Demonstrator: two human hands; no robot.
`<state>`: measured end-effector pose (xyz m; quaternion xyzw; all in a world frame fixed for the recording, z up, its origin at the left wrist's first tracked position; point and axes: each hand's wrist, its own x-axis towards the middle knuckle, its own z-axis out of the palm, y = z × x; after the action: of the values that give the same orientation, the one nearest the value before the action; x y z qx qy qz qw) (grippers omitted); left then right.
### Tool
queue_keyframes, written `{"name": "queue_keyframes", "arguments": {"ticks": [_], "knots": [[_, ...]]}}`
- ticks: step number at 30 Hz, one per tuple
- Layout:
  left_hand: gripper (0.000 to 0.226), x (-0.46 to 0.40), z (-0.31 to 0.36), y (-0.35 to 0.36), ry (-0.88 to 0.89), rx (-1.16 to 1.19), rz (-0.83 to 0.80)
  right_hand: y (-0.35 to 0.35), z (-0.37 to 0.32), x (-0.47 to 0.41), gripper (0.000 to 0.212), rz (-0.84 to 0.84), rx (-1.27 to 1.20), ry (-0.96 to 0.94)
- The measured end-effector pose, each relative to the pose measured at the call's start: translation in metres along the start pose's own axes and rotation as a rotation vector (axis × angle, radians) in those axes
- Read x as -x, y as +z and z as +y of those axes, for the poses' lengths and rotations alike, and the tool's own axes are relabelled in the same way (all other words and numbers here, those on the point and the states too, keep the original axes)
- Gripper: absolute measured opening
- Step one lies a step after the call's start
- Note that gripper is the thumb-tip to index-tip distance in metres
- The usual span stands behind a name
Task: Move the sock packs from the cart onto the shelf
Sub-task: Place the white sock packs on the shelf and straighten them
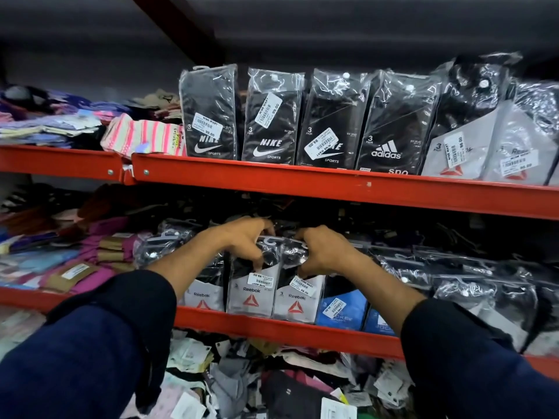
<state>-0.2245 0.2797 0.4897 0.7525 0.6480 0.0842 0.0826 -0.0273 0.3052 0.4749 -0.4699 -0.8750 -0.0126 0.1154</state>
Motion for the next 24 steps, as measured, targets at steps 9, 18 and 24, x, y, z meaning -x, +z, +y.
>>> {"name": "queue_keyframes", "arguments": {"ticks": [9, 18, 24], "knots": [[0.069, -0.002, -0.004, -0.002, 0.001, 0.029, -0.057, 0.009, -0.002, 0.002, 0.047, -0.017, 0.048, -0.015], [0.080, 0.003, -0.020, 0.022, 0.027, -0.012, 0.025, 0.024, -0.002, 0.012, 0.062, 0.038, 0.209, -0.136], [0.092, 0.016, -0.022, 0.021, 0.099, -0.188, 0.083, 0.020, -0.006, 0.020, 0.044, 0.115, 0.051, -0.115]]}}
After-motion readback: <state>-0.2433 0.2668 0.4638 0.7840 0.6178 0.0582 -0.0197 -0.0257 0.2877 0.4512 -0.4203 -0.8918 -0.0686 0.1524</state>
